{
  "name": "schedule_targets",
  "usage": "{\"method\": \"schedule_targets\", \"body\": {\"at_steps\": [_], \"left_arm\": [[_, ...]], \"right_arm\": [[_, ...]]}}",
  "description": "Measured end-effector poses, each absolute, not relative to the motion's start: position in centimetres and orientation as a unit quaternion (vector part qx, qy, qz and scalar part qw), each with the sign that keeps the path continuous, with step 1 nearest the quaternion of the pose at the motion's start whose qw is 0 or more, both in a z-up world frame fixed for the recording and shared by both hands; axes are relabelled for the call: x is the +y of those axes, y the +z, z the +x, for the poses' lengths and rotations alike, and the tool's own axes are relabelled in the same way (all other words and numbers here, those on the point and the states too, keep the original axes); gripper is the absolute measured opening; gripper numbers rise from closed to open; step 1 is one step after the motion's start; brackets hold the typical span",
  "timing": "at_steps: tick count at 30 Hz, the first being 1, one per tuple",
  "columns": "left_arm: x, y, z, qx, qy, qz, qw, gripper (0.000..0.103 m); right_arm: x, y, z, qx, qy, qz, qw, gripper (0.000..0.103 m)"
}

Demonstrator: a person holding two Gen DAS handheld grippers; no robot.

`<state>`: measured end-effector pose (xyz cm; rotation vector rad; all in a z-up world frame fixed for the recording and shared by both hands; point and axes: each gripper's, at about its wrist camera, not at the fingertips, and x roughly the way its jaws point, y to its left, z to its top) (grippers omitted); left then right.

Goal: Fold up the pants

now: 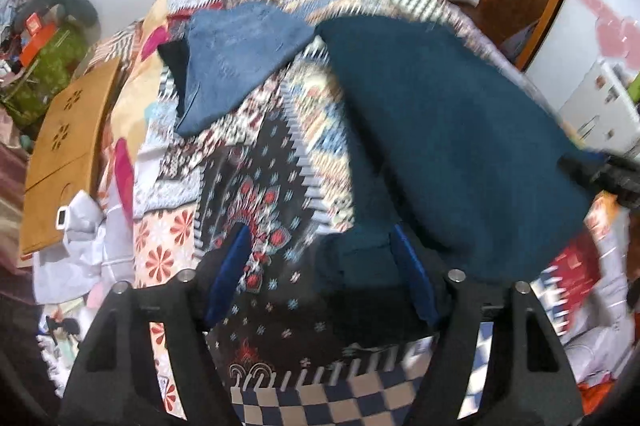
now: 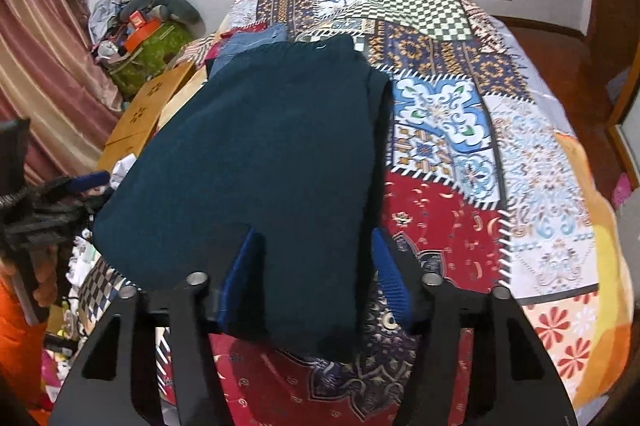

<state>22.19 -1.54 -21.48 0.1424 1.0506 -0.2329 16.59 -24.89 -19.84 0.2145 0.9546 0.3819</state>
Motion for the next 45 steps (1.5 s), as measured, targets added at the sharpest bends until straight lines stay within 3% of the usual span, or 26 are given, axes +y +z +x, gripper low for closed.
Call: {"method": "schedule_targets", "body": {"at_steps": [3, 11, 21, 36, 39, 41, 42, 45], "left_arm": [[-1.1, -22.1, 22.1, 0.498, -0.11, 0.054, 0.859, 0.072], [-1.1, -20.0, 23.3, 0.471, -0.093, 0.088, 0.873, 0.072], [-2.7, -16.8, 30.9, 0.434, -0.114, 0.083, 0.89, 0.072], [-7.8, -22.7, 42.6, 0.523, -0.204, 0.052, 0.826, 0.071], [-9.1, -22.8, 42.6, 0.512, -0.211, 0.077, 0.829, 0.063], [-9.7, -22.4, 42.4, 0.497, -0.209, 0.096, 0.837, 0.05], [-9.9, -22.3, 42.3, 0.49, -0.208, 0.104, 0.84, 0.047], [-10.2, -21.9, 42.2, 0.473, -0.21, 0.121, 0.847, 0.04]], "right_arm": [[-24.2, -19.8, 16.3, 0.452, 0.185, 0.077, 0.869, 0.038], [-24.7, -18.1, 16.6, 0.451, 0.157, 0.037, 0.878, 0.039], [-26.4, -15.7, 21.9, 0.414, 0.144, 0.041, 0.898, 0.039], [-24.0, -19.8, 33.4, 0.454, 0.177, 0.028, 0.873, 0.039], [-24.0, -20.6, 34.7, 0.466, 0.188, 0.045, 0.864, 0.039], [-24.1, -21.0, 35.0, 0.468, 0.197, 0.051, 0.86, 0.037], [-24.1, -21.0, 35.0, 0.467, 0.206, 0.051, 0.858, 0.028], [-24.1, -20.3, 34.4, 0.444, 0.196, 0.03, 0.874, 0.015]]}}
